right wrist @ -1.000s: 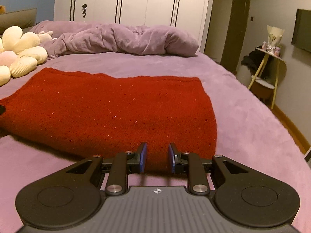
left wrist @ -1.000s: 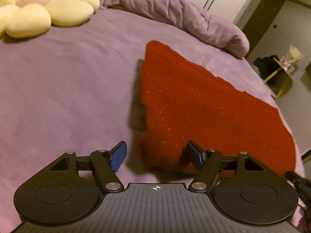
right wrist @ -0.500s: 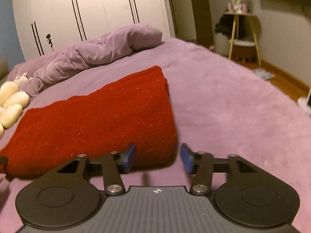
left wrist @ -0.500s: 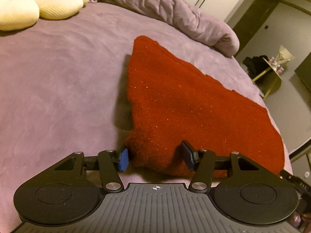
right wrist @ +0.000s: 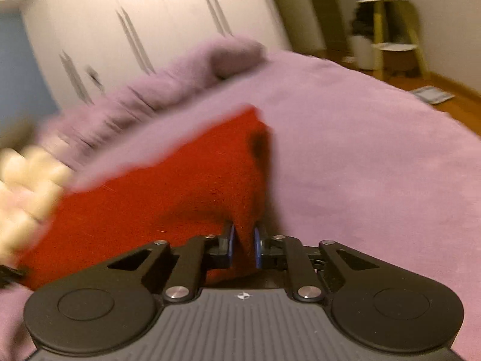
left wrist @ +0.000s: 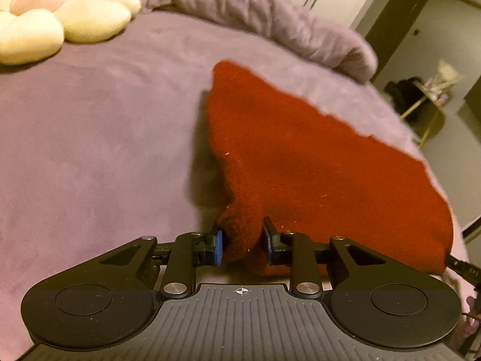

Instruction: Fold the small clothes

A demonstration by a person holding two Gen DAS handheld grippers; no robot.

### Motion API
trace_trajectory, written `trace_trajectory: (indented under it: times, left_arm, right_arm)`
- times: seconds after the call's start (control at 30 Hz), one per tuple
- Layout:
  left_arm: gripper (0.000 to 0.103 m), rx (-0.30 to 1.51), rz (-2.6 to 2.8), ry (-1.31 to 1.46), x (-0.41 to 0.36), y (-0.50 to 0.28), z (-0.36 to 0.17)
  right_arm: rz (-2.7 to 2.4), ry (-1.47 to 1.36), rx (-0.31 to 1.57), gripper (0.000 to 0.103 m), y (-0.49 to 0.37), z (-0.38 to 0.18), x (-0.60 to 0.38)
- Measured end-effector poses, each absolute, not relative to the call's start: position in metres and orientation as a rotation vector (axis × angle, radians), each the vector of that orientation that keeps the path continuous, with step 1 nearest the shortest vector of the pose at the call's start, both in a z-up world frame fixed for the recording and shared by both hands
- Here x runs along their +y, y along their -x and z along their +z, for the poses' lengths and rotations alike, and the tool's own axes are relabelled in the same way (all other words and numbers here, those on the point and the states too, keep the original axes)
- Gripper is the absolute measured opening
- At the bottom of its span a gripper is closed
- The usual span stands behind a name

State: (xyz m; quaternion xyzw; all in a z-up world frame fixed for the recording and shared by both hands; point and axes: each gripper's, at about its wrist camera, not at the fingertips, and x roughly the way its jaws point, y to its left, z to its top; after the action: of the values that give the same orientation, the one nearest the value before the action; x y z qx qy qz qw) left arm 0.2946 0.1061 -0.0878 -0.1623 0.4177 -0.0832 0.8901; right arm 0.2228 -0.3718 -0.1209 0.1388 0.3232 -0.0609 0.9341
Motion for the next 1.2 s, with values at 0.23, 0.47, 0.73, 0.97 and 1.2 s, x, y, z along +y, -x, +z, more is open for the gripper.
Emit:
trace_trajectory:
  times: [0.23, 0.47, 0.73, 0.97, 1.2]
  left_arm:
    - [0.07, 0.884, -0.145, 0.343, 0.11, -0.293, -0.083]
    - [0.074, 0.915, -0.193, 0.472, 0.106, -0.31, -0.092]
    - [0.059, 0.904, -0.155, 0.584, 0.11, -0.335, -0.103]
    - [0.044, 0.898, -0.166, 0.639, 0.115, -0.348, -0.113]
    - [0.034, 0.865, -0.175, 0.656, 0.117, -0.344, -0.109]
  right_arm:
    - [-0.29, 0.0, 0.562, 0.044, -0.21, -0.092, -0.341]
    - [-0.063, 0.04, 0.453, 0.027, -0.212, -0.072, -0.266]
    - [0.087, 0.03, 0.505, 0.013, -0.254, -0.087, -0.195]
    - [0.076, 0.14, 0.577, 0.012, -0.259, -0.121, -0.173]
    - [0.056, 0.137, 0.511, 0.01, -0.254, -0.114, -0.165]
